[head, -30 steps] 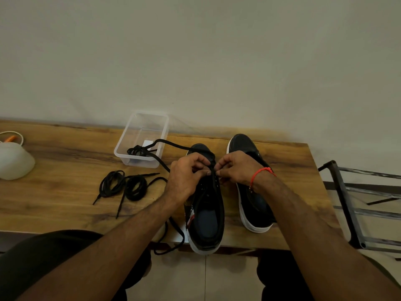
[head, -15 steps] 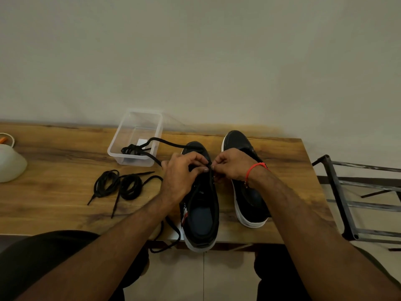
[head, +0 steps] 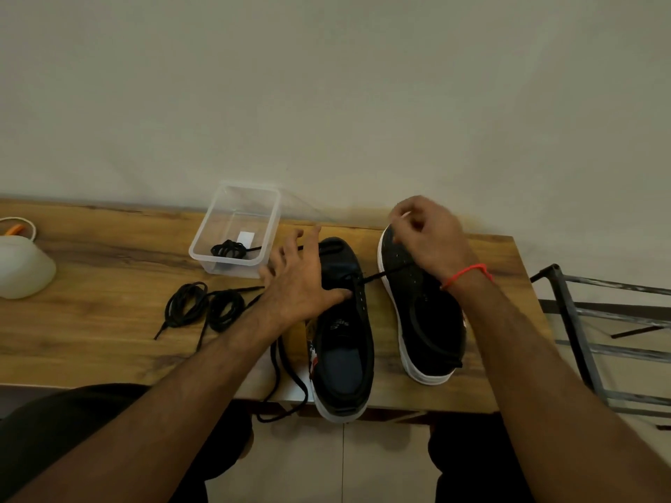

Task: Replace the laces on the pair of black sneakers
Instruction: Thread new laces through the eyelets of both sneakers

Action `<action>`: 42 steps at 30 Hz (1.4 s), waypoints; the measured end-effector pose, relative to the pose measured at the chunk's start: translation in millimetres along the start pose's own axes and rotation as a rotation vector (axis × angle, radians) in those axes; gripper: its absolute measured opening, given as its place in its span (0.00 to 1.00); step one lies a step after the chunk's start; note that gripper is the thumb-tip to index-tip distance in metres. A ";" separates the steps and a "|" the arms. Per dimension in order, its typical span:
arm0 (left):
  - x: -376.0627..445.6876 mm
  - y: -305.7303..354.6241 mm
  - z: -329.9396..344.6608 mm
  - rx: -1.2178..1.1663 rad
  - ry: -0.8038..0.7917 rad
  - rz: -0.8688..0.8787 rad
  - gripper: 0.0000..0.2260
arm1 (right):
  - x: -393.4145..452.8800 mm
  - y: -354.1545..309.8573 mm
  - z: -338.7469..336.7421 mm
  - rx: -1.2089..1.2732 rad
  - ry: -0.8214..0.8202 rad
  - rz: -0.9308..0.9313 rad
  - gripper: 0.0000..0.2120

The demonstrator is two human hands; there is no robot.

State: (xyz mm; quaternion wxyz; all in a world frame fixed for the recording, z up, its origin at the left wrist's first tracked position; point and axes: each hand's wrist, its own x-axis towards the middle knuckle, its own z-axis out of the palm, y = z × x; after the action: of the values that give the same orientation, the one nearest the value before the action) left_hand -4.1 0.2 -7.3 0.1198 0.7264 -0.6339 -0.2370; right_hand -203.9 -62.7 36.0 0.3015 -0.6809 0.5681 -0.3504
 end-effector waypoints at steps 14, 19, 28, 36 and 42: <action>3.5 0.9 -1.3 0.028 -0.075 -0.038 0.54 | 4.6 9.3 -32.1 -0.223 0.393 0.098 0.05; 4.6 1.2 3.0 0.032 -0.087 -0.033 0.52 | -6.5 3.8 -0.4 -0.448 -0.190 -0.201 0.14; 3.9 -0.2 -4.0 0.032 -0.107 -0.039 0.54 | -10.0 8.1 11.0 -0.623 -0.479 -0.067 0.04; 6.1 -4.0 -5.6 0.027 -0.150 -0.047 0.49 | 1.9 15.5 -37.2 -0.836 -0.358 0.188 0.04; 5.6 -4.6 -4.4 0.008 -0.144 -0.044 0.42 | -13.9 0.9 16.6 -0.718 -0.582 -0.111 0.04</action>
State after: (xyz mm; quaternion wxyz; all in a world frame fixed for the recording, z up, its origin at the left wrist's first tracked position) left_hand 2.5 -5.0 -6.7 0.0658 0.7219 -0.6256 -0.2885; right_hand -192.3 -49.0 23.9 0.1741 -0.8416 0.5080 0.0584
